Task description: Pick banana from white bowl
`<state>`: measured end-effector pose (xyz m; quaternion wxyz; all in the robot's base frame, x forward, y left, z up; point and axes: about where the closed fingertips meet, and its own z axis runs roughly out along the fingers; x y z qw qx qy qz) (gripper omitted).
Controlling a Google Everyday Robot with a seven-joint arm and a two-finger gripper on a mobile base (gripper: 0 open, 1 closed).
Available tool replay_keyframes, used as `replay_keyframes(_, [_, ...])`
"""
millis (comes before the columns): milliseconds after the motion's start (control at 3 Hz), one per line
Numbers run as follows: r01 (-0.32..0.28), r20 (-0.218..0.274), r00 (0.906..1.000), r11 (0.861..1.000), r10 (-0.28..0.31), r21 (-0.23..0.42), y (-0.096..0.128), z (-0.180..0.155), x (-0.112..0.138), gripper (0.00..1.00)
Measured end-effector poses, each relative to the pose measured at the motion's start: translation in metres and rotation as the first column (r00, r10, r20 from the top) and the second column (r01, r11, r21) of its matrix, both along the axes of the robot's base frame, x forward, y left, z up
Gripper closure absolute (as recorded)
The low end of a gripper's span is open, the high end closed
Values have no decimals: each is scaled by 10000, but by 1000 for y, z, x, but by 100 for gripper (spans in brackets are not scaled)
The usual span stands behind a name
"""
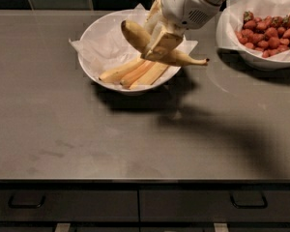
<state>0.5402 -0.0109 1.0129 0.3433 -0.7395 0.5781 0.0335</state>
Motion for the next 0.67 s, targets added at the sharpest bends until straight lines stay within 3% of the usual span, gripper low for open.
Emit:
replay_keyframes(333, [503, -229, 9985, 9983, -497, 285, -5, 1, -18, 100])
replay_keyframes(667, [520, -246, 9984, 9982, -513, 283, -5, 0, -18, 100])
